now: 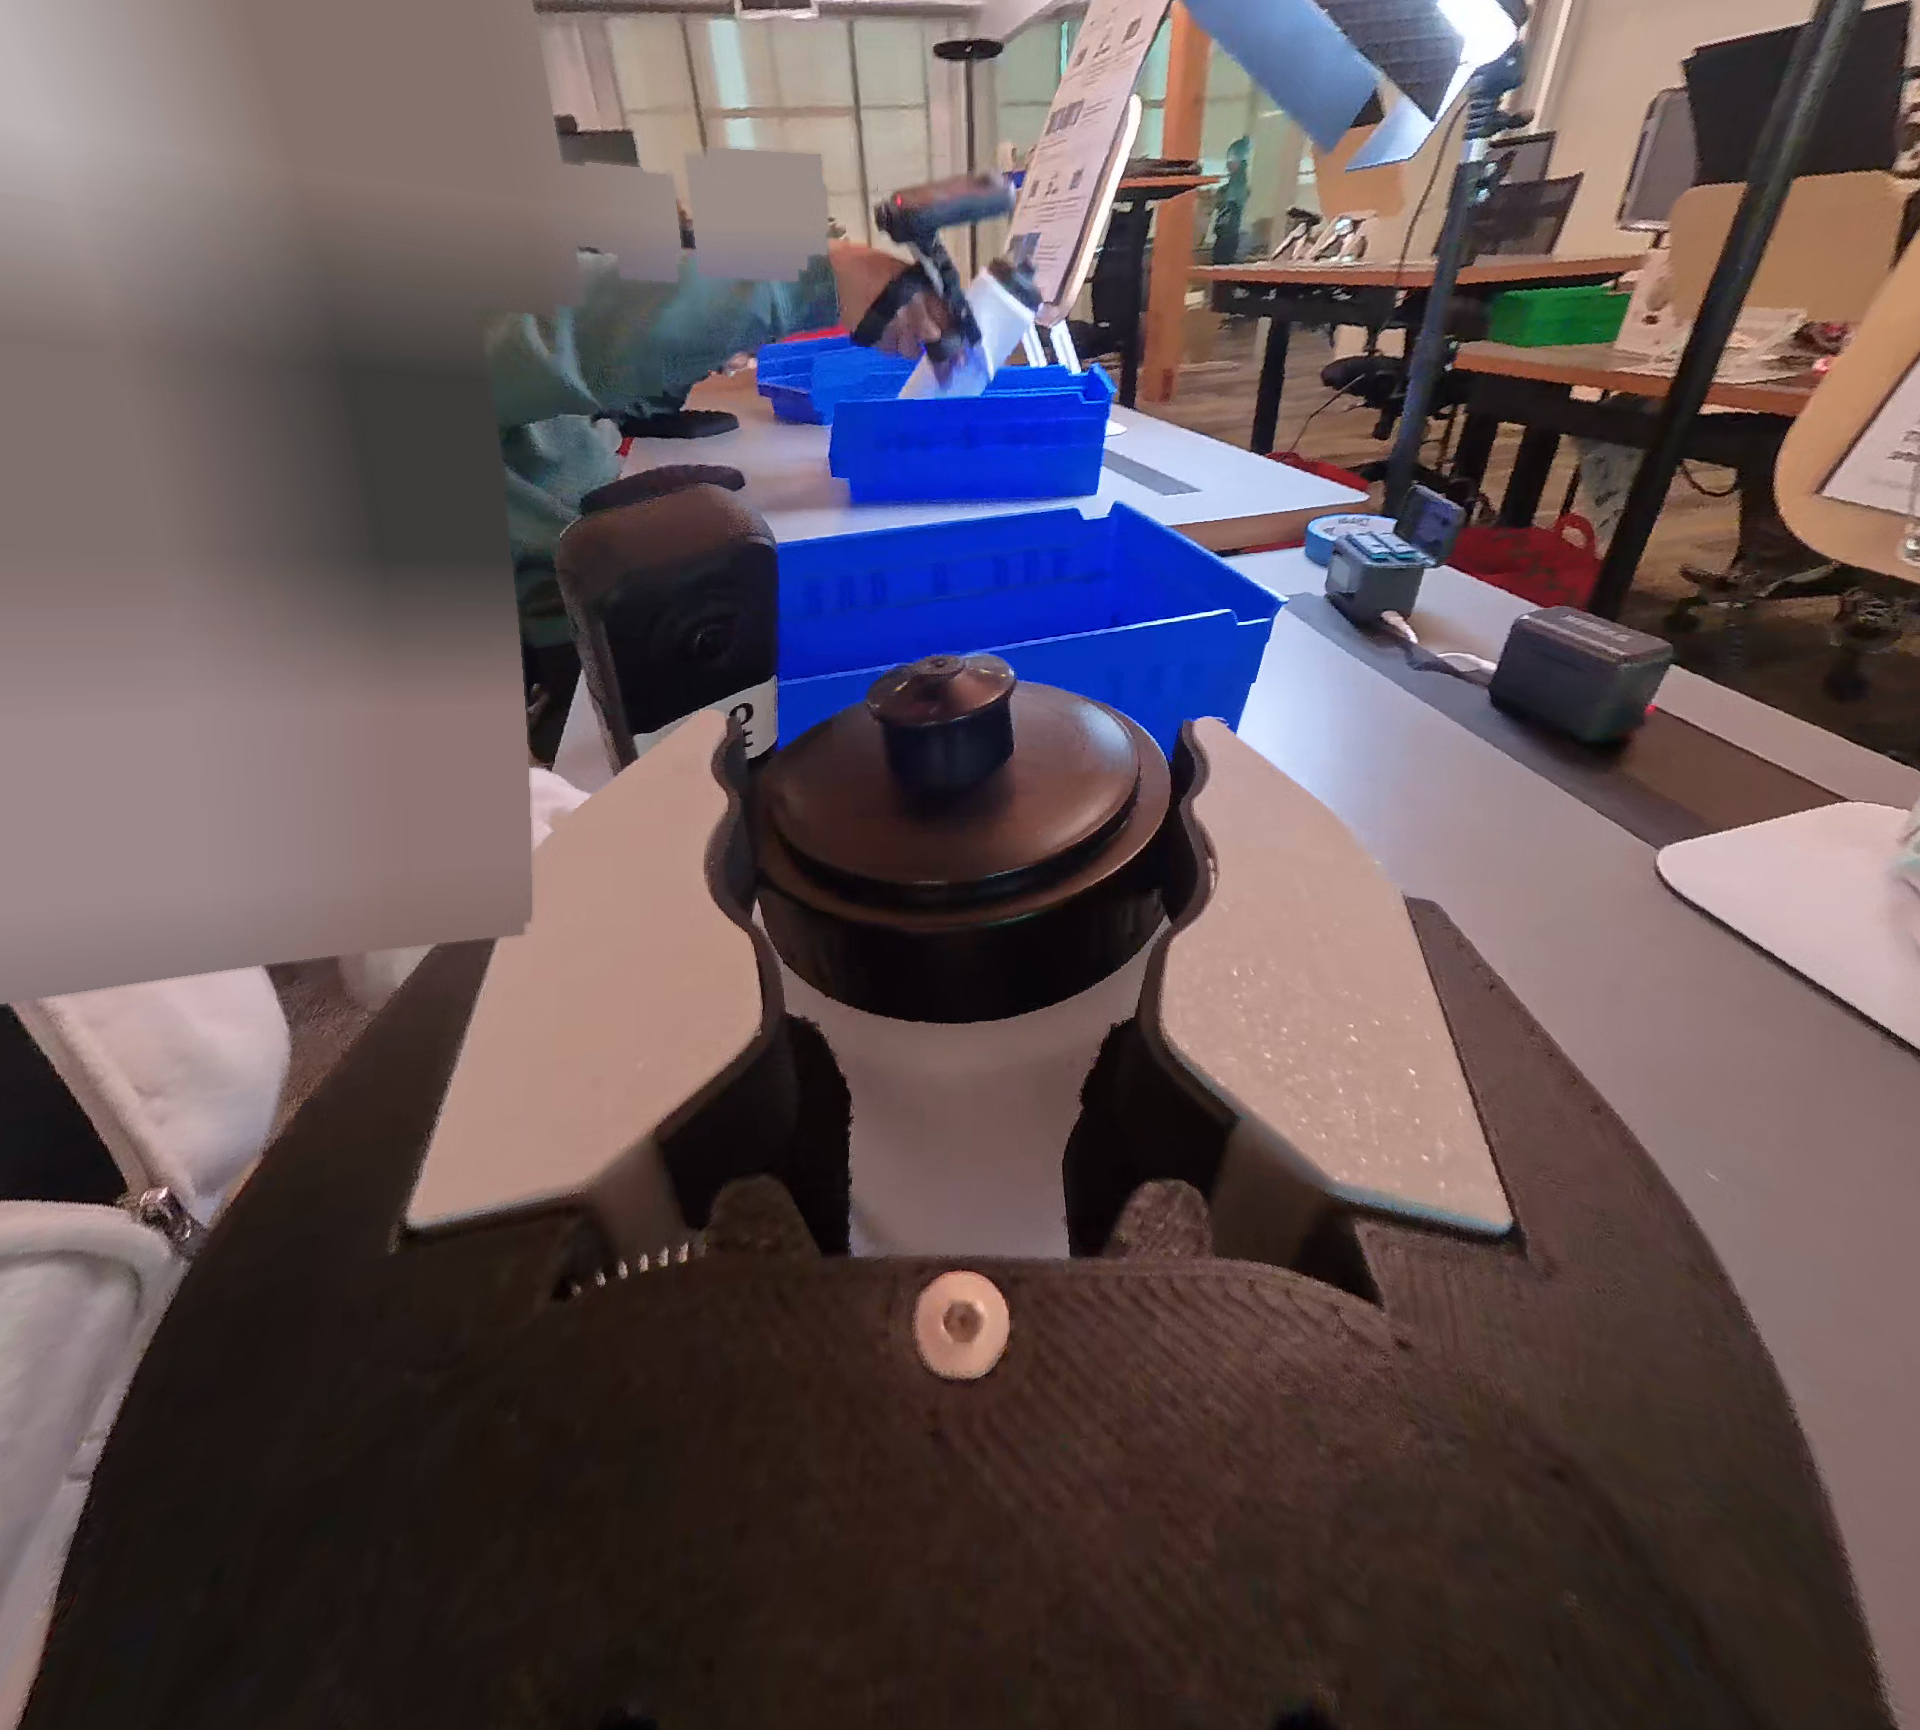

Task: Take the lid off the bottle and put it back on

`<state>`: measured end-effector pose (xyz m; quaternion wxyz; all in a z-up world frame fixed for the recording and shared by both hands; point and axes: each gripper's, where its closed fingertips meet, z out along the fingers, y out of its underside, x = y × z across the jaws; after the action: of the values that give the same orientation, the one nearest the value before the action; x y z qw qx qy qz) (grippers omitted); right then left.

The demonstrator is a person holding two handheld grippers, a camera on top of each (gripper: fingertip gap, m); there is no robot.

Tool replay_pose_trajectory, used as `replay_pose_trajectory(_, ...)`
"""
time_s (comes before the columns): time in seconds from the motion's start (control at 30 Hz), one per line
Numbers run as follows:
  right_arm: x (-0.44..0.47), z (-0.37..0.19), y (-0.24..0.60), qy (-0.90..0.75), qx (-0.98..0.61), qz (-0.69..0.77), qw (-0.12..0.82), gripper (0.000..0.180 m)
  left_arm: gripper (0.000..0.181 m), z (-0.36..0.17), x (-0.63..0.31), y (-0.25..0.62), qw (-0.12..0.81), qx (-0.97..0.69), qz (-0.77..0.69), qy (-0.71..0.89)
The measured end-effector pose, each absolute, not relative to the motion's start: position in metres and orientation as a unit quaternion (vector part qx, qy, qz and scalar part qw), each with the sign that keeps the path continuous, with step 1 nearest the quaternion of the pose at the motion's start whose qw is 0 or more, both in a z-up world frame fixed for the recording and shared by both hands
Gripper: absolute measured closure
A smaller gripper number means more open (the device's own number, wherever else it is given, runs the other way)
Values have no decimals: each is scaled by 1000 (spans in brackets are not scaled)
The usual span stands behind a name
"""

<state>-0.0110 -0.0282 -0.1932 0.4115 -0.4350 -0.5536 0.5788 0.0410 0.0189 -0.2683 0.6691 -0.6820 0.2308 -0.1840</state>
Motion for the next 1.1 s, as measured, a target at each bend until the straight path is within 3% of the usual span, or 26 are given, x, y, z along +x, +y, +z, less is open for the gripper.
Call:
replay_pose_trajectory(0.03, -10, -193, -27, -547, -437, 579, 417, 102, 83, -269, 42, 19, 666, -686, -184, 230)
replay_pose_trajectory(0.4, -6, -192, -25, -503, -435, 573, 479, 102, 82, -268, 46, 15, 664, -685, -204, 221)
replay_pose_trajectory(0.57, 21, -202, -18, -433, -432, 645, 458, 59, 81, -239, 10, 15, 683, -612, -390, 80)
replay_pose_trajectory(0.67, 34, -215, -11, -412, -443, 638, 477, 53, 81, -216, -32, 15, 695, -533, -482, -32)
replay_pose_trajectory(0.9, 7, -261, -20, -579, -504, 406, 495, 60, 81, -207, -27, 5, 729, -517, -448, 11)
replay_pose_trajectory(0.97, 0, -273, -20, -616, -514, 338, 491, 73, 81, -206, -14, 0, 730, -515, -447, 42)
replay_pose_trajectory(1.03, -3, -278, -22, -635, -512, 298, 496, 98, 80, -203, -6, -5, 736, -508, -442, 63)
replay_pose_trajectory(1.1, -3, -278, -24, -627, -520, 293, 500, 99, 80, -201, -4, -8, 739, -509, -435, 76)
